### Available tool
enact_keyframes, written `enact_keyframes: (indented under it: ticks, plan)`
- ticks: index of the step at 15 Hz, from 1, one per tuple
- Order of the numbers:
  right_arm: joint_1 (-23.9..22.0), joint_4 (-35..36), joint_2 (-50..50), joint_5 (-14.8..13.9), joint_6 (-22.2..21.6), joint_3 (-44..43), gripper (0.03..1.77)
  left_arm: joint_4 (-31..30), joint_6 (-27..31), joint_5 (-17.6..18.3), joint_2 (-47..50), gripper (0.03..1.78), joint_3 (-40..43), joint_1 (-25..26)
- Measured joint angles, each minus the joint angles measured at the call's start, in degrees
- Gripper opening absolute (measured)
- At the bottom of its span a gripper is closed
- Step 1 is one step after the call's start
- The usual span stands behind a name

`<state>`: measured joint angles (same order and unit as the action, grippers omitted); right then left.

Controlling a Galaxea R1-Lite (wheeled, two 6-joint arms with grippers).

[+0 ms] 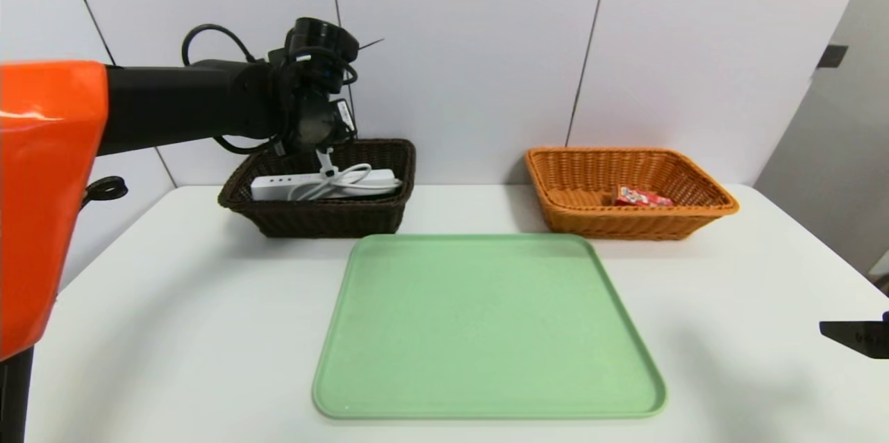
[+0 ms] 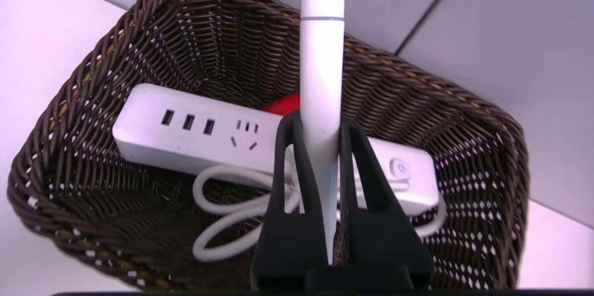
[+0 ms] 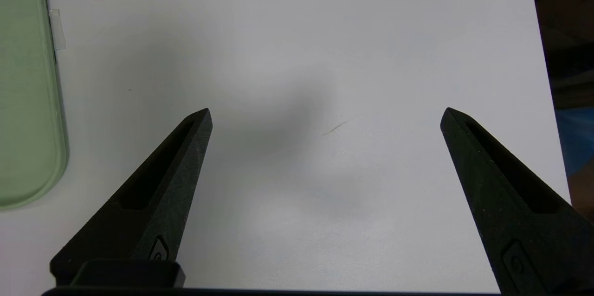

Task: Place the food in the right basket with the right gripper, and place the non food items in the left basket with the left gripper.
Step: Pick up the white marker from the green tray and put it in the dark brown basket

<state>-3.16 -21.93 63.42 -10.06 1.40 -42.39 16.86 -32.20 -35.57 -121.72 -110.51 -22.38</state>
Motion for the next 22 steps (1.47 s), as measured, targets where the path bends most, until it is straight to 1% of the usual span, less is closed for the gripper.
enact_keyframes:
  ticks: [6, 22]
  plan:
    - [0.0, 0.2, 0.9, 0.0, 0.0, -0.1, 1.7, -0.4, -0.6, 0.0, -2.6, 0.14, 0.0, 1.3]
    - [0.0, 0.2, 1.4, 0.0, 0.0, -0.7, 1.7, 0.1, -0.7, 0.0, -3.6, 0.14, 0.2, 1.4]
